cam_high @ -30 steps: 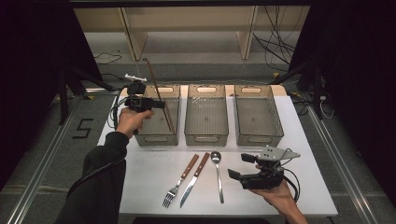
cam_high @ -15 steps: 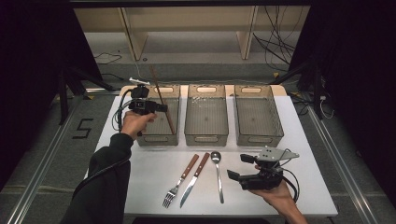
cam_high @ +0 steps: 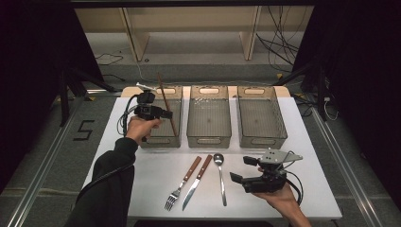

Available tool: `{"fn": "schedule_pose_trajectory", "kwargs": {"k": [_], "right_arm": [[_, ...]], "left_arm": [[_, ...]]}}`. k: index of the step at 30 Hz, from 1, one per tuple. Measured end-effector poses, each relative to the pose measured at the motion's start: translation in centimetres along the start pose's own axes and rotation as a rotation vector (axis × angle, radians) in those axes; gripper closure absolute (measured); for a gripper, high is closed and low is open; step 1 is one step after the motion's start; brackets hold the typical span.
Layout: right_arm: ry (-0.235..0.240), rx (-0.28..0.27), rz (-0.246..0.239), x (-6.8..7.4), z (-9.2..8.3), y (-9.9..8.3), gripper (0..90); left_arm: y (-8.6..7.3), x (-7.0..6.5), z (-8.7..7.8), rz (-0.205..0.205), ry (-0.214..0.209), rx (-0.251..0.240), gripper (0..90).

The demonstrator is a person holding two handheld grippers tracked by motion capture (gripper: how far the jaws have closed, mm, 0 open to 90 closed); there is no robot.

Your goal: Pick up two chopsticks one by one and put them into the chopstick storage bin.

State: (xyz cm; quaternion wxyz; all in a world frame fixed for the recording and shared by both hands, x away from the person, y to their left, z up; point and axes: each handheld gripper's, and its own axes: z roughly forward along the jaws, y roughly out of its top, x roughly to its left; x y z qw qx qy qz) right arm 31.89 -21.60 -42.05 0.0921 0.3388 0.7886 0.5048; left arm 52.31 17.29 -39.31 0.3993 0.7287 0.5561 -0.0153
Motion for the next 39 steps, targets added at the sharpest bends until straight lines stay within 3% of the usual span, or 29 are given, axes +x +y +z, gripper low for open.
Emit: {"fn": "schedule_pose_trajectory", "kwargs": {"k": [9,11,14,18,21,30,39], "right_arm": [[0.001,-0.003,-0.002,0.0,0.0,0.0,20.7],[0.002,-0.002,-0.002,0.0,0.0,0.0,20.6],[0.003,-0.003,-0.001,0.0,0.0,0.0,20.6],[0.003,-0.003,-0.001,0.0,0.0,0.0,20.6],[0.004,-0.002,-0.001,0.0,0.0,0.0,20.6],[0.003,-0.002,0.000,0.0,-0.1,0.0,20.6],[-0.011,0.002,0.000,0.1,0.0,0.0,20.7]], "left_arm": [[-0.6,0.4,0.6,-0.013,0.009,0.019,83.0],[-0.5,0.4,0.6,-0.025,0.022,0.015,75.8],[-0.4,0.3,0.4,-0.037,0.059,0.004,55.4],[-0.2,0.2,0.0,-0.037,0.075,0.000,43.0],[-0.2,-0.2,-0.4,-0.025,0.085,-0.008,35.5],[-0.7,-2.2,-2.4,0.062,0.074,-0.039,26.8],[-3.1,-4.0,-5.3,0.130,0.047,-0.090,23.1]]}}
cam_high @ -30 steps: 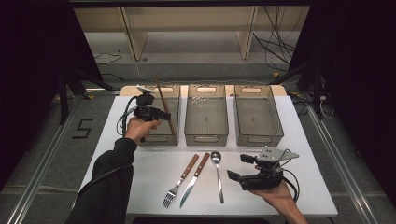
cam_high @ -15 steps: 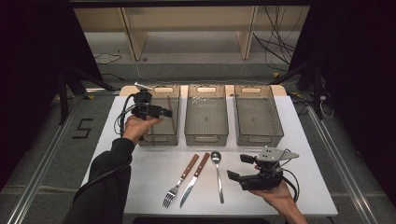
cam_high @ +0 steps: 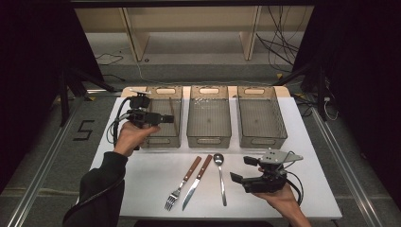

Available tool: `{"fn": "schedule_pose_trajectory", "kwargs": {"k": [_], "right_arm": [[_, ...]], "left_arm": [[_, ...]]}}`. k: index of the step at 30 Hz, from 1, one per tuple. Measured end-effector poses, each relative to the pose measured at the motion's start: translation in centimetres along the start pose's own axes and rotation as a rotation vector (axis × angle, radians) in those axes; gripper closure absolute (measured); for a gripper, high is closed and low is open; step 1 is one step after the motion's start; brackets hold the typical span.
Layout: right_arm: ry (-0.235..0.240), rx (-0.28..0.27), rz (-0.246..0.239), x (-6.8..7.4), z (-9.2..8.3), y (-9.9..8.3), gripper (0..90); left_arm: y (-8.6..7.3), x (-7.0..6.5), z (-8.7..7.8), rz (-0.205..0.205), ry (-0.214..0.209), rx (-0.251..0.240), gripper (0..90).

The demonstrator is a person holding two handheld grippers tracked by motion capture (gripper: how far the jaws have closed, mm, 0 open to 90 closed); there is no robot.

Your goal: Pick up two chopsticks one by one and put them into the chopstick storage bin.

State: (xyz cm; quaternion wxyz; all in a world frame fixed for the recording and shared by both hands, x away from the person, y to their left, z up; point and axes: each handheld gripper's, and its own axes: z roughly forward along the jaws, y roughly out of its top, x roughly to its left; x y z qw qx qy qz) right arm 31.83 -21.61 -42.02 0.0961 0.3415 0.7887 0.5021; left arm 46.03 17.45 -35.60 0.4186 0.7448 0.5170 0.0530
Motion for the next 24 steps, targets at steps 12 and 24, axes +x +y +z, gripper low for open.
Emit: {"fn": "schedule_pose_trajectory", "kwargs": {"k": [12,24], "right_arm": [[-0.109,0.101,0.005,0.8,0.7,0.2,23.6],[-0.099,0.149,-0.020,2.2,2.0,0.2,32.1]], "left_arm": [[-4.8,-0.7,-1.7,0.051,-0.079,-0.073,20.2],[-8.6,-0.6,-2.1,0.101,-0.111,-0.130,17.5]]}}
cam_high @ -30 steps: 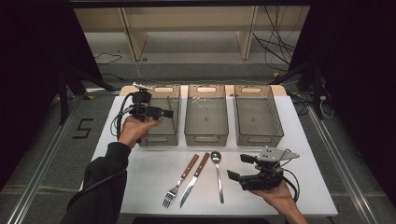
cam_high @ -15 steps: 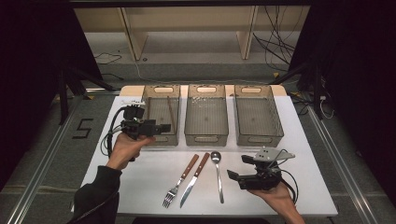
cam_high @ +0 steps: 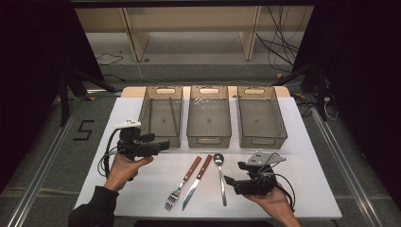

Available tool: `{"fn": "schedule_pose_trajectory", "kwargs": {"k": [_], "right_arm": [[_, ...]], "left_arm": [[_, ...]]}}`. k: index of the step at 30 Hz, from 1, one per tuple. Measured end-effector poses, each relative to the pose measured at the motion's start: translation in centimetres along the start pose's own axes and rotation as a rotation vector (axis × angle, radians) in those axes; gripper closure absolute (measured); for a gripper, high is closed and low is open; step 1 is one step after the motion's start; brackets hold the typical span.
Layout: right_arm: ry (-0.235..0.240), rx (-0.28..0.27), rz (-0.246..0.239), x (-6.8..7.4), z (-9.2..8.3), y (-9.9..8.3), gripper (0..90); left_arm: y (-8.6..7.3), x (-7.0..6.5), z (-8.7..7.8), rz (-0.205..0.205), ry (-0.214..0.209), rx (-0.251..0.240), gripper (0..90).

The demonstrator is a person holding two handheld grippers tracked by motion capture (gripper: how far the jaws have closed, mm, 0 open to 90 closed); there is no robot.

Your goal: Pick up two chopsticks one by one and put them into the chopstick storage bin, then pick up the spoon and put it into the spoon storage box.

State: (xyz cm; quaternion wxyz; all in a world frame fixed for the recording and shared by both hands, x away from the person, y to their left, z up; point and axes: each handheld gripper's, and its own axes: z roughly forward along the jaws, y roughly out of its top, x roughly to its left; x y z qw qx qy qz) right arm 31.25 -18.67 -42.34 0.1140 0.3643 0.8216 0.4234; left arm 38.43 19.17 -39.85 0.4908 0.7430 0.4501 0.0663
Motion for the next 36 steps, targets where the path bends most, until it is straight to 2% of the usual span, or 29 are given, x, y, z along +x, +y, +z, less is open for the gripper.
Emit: {"fn": "schedule_pose_trajectory", "kwargs": {"k": [8,16,20,25,30,36], "right_arm": [[0.039,0.017,-0.022,0.8,1.1,-0.4,39.1],[0.071,0.020,-0.032,1.1,1.7,-0.7,46.7],[0.085,0.028,-0.042,1.3,1.9,-0.8,52.4],[0.093,0.041,-0.047,1.5,2.1,-0.9,57.6],[0.100,0.048,-0.053,1.7,2.5,-1.1,65.0],[0.109,0.071,-0.076,2.0,2.9,-1.2,78.6]], "left_arm": [[-2.1,-0.8,-0.7,0.032,-0.022,-0.043,16.8],[-4.3,-0.9,-1.1,0.054,-0.029,-0.074,16.7],[-4.8,-1.1,-1.5,0.079,-0.029,-0.093,16.7],[-5.7,-1.4,-1.4,0.132,0.003,-0.080,16.7],[-6.4,-1.5,-1.2,0.134,-0.002,-0.070,16.8],[-6.7,-1.6,-1.2,0.141,-0.004,-0.071,16.8]]}}
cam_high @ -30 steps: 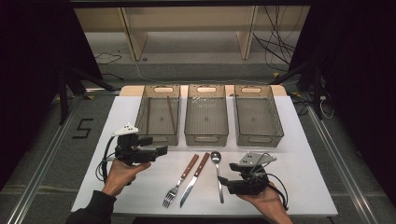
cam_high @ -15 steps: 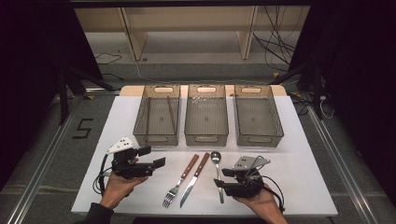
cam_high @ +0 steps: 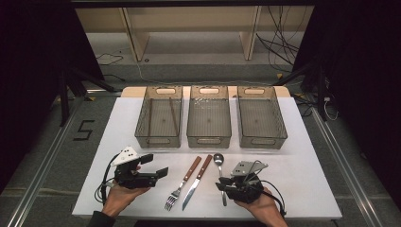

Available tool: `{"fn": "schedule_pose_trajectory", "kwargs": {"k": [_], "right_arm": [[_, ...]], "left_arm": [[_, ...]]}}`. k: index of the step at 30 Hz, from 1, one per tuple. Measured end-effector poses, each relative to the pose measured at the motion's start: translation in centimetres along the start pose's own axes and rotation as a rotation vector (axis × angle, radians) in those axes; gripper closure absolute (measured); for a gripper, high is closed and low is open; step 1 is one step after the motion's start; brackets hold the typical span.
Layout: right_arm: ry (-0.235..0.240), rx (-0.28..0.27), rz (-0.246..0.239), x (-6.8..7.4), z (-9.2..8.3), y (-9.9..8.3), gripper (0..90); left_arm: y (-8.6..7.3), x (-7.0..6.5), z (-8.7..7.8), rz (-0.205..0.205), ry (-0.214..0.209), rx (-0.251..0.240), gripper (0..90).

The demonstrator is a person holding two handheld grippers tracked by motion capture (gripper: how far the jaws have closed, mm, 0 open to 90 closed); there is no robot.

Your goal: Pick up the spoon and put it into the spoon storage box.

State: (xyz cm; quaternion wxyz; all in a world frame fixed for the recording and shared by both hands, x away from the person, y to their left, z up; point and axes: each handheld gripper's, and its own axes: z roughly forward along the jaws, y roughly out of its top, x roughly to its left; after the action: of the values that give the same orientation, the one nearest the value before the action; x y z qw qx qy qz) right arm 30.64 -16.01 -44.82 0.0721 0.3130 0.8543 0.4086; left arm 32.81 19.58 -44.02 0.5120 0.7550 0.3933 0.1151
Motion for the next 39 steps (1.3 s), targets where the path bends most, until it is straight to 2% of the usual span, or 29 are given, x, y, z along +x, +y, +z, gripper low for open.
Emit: {"fn": "schedule_pose_trajectory", "kwargs": {"k": [8,14,20,26,28,31,34,36,39], "right_arm": [[0.008,0.063,-0.019,0.2,1.1,-0.3,88.2],[0.020,0.106,-0.024,0.4,2.0,-0.6,89.9],[0.018,0.154,-0.055,1.0,2.6,-0.9,90.0],[-0.015,0.197,-0.074,0.8,3.1,-1.3,90.0],[-0.040,0.231,-0.102,1.0,3.3,-1.4,90.0],[-0.047,0.233,-0.122,1.0,3.2,-1.5,90.0],[-0.047,0.239,-0.114,1.0,3.2,-1.4,90.0],[-0.059,0.244,-0.130,0.8,3.0,-1.5,90.0],[-0.076,0.255,-0.116,0.5,2.6,-1.6,90.0]], "left_arm": [[-0.2,-0.1,0.1,-0.008,-0.002,-0.006,16.7],[-0.5,-0.1,0.0,-0.004,0.006,-0.005,16.8],[-0.7,0.0,-0.2,-0.005,0.007,-0.007,16.7],[-0.8,0.1,-0.2,-0.002,0.007,-0.006,16.7],[-0.8,0.2,-0.3,-0.006,0.006,-0.008,16.8],[-0.9,0.2,-0.2,-0.005,0.007,-0.001,16.8],[-0.9,0.2,-0.2,-0.003,0.007,0.001,16.7],[-0.9,0.1,-0.2,-0.002,0.007,0.002,16.7],[-0.9,0.1,-0.2,-0.002,0.006,0.003,16.8]]}}
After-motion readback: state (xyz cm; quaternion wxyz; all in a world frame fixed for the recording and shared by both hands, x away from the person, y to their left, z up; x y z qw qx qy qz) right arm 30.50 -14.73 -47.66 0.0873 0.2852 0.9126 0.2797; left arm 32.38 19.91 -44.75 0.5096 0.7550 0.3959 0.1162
